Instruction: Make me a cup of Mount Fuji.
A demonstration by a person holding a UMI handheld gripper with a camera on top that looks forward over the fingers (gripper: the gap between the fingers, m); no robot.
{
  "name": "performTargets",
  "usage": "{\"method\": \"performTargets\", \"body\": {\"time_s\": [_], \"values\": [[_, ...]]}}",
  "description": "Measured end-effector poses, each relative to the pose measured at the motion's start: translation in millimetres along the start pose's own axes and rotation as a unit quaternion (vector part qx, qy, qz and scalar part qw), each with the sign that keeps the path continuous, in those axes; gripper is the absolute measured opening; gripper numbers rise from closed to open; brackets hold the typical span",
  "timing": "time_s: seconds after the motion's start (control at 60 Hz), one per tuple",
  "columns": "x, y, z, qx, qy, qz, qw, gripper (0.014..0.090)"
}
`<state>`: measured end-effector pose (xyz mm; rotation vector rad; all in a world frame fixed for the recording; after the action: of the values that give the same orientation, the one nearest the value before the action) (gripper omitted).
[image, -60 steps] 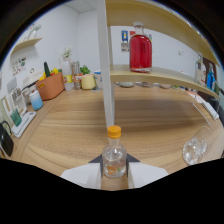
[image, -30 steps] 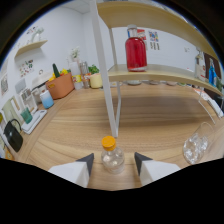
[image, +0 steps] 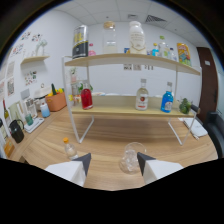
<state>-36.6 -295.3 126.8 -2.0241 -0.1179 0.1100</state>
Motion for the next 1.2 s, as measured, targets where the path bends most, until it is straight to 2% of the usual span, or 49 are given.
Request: {"method": "performTargets", "body": {"time_s": [0.15,0.25,0.4,0.55,0.617,0.733,0.9,1.2], "values": [[80,-8,-5,0.003,0.047,0.018,0.999,0.0855],[118,-36,0,0.023,0.06,0.022,0.998,0.0858],[151,-91,21,0.067,0.061,0.026,0.996,0.0855],[169,-127,57,0.088,0.05,0.033,0.994,0.0842],[176,-136,73,0.091,0.048,0.027,0.994,0.0805],[183,-136,100,0.077,0.048,0.028,0.996,0.0676],[189,-127,123,0.057,0.051,0.033,0.997,0.0377],[190,-134,110,0.075,0.057,0.022,0.995,0.0361]]}}
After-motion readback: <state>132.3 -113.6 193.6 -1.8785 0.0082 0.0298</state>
